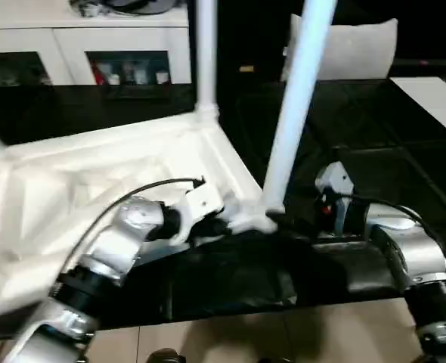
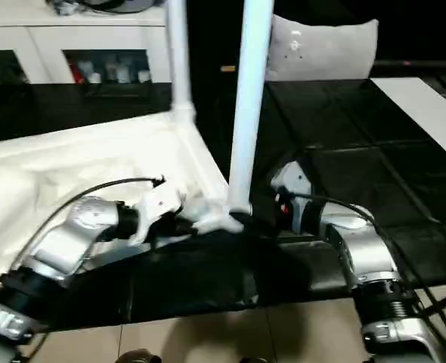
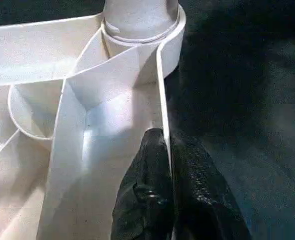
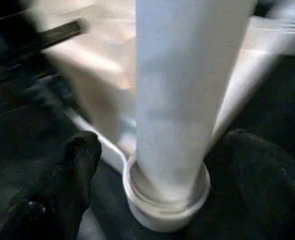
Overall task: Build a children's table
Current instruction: Rotate leg to tighten
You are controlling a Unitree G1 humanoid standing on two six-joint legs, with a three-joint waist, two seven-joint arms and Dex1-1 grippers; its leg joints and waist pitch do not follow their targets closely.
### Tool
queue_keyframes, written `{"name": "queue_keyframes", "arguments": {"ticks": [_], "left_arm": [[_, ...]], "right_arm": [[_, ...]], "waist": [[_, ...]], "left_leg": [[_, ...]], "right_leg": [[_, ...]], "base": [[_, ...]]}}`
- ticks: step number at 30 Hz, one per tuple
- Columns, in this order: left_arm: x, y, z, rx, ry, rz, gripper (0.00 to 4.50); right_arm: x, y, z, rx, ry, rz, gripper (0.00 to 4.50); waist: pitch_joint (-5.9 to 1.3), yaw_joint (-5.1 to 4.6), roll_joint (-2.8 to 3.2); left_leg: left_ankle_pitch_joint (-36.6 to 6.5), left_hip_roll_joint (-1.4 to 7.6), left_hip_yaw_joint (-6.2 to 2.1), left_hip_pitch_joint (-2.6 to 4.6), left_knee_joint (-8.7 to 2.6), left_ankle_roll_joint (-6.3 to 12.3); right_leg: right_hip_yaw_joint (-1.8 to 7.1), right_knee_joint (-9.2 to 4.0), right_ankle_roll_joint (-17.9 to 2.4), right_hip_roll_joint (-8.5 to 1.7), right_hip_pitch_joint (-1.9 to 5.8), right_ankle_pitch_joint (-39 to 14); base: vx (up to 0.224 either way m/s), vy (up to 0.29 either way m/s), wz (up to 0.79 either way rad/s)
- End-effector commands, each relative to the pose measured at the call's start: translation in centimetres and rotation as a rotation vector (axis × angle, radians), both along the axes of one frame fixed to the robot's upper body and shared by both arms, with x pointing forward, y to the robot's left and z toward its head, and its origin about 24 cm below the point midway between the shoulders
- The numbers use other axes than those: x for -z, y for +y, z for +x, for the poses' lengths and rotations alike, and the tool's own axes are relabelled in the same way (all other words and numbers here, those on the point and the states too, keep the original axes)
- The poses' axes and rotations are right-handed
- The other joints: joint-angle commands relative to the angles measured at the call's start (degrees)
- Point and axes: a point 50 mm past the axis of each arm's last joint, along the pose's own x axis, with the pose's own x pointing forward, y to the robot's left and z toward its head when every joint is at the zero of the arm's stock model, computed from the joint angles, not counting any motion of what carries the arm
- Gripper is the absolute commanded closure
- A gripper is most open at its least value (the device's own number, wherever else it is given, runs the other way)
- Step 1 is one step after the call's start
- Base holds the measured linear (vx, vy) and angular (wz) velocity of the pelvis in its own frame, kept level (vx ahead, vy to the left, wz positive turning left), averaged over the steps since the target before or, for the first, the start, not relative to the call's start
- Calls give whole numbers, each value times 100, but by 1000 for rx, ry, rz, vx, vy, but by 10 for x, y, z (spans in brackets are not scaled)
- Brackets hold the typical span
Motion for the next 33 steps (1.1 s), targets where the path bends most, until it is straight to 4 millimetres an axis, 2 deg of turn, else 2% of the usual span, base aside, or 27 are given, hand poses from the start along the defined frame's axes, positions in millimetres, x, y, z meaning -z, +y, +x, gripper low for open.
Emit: {"name": "queue_keyframes", "arguments": {"ticks": [1,3,5,6,7,13,16,20,27,31,33], "left_arm": [[-9,-7,-7,199,-9,28,450],[-9,-2,-8,242,5,57,450],[-9,1,-8,271,10,78,450],[-9,3,-8,290,15,90,450],[-9,4,-8,300,20,92,450],[-10,6,-7,332,30,103,450],[-9,5,-5,336,26,100,450],[-9,4,-5,340,26,97,450],[-7,5,-5,335,34,89,450],[-7,4,-4,293,38,55,450],[-8,1,-3,253,33,27,450]], "right_arm": [[-6,2,-6,-133,10,-2,21],[-6,3,-10,-207,43,-6,21],[-4,3,-13,-260,60,-27,48],[-2,3,-16,-291,87,-38,48],[-2,4,-16,-302,96,-36,48],[-2,7,-21,-368,141,-11,117],[-1,8,-24,-392,161,-3,134],[0,9,-25,-400,169,2,171],[2,11,-28,-403,202,17,236],[5,15,-28,-362,221,36,246],[6,18,-27,-324,223,51,251]], "waist": [[-445,4,5],[-444,43,-3],[-443,68,5],[-441,76,-10],[-446,76,-25],[-443,73,-28],[-447,81,-26],[-434,74,-18],[-444,85,-15],[-438,94,-18],[-431,87,-20]], "left_leg": [[-1124,216,-31,61,-415,367],[-1102,230,-28,63,-415,367],[-1072,235,-25,64,-416,352],[-1086,225,-26,61,-416,331],[-1076,225,-25,51,-417,314],[-1067,219,-30,40,-416,278],[-1079,218,-34,49,-417,252],[-1229,216,-43,62,-434,177],[-1230,228,-45,79,-437,164],[-1227,227,-40,85,-440,150],[-1313,222,-43,94,-447,131]], "right_leg": [[283,-377,-1099,-331,365,-1706],[292,-369,-1098,-334,360,-1703],[298,-355,-1128,-339,353,-1657],[295,-359,-1122,-339,360,-1708],[298,-354,-1119,-343,370,-1717],[297,-362,-1048,-350,377,-1870],[293,-379,-977,-352,370,-2016],[286,-419,-901,-358,372,-2274],[289,-400,-954,-357,373,-2153],[296,-401,-954,-355,376,-2128],[289,-423,-911,-361,370,-2295]], "base": [[0,0,0],[0,0,0],[0,0,0],[0,0,0],[0,0,0],[0,0,0],[0,0,0],[0,0,0],[0,0,0],[0,0,0],[0,0,0]]}}
